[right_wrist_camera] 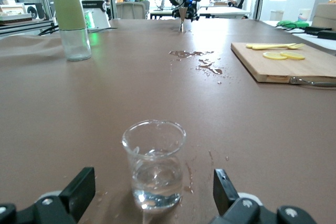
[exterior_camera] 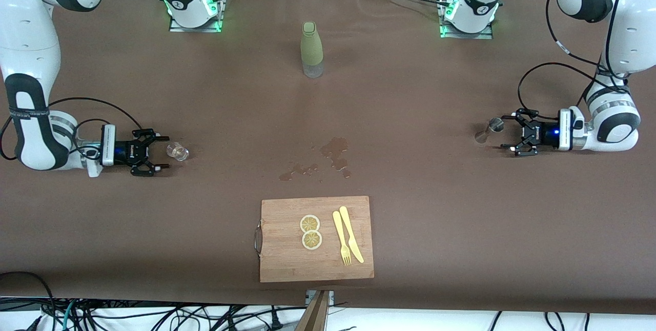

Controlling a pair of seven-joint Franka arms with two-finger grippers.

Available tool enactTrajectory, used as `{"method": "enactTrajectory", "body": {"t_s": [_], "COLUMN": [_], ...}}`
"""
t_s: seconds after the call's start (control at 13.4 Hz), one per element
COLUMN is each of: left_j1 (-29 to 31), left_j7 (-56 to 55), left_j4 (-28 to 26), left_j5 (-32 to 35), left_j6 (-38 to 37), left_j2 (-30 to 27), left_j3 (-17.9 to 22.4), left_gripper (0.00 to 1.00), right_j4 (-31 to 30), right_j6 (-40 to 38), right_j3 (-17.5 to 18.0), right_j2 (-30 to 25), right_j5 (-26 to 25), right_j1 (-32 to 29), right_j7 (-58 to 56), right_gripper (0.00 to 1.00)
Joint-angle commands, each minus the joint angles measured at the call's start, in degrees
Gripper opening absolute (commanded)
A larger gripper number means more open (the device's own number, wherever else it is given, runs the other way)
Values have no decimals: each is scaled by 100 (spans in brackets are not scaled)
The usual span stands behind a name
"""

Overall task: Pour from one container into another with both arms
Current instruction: 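Grasp the beaker with the right gripper while the left gripper grasps the jigger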

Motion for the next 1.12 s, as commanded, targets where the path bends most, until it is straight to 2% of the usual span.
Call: {"method": "enactTrajectory", "body": {"t_s": [0.0, 0.3, 0.37, 0.45, 0.52, 0.67, 0.75, 0.82, 1.05], "left_j1": [-15, -51, -68, -77, -94, -103, -103, -103, -103], "left_j7": [724, 1005, 1014, 1014, 1014, 1005, 1005, 1005, 988], "left_j4": [-83, -197, -198, -206, -207, -233, -233, -250, -277], "left_j5": [-195, -196, -196, -196, -204, -204, -213, -213, -231], "left_j6": [45, 36, 36, 45, 45, 45, 54, 54, 54], "left_j2": [23, 41, 41, 41, 50, 50, 50, 50, 50], "left_j3": [-47, -169, -170, -178, -222, -266, -284, -293, -284], "left_gripper": [100, 100, 100, 100, 100, 100, 100, 100, 98], "right_j4": [187, 151, 160, 178, 178, 169, 178, 169, 169], "right_j6": [-10, -238, -265, -283, -274, -291, -344, -370, -459], "right_j3": [93, 137, 137, 137, 137, 137, 137, 146, 146], "right_j2": [332, 508, 517, 508, 517, 517, 517, 517, 517], "right_j5": [235, 227, 227, 235, 236, 244, 244, 270, 429], "right_j1": [61, 141, 141, 132, 132, 132, 123, 114, 114], "right_j7": [-129, -190, -199, -182, -182, -190, -190, -173, -103], "right_gripper": [100, 98, 81, 44, 26, 8, 2, 0, 0]}}
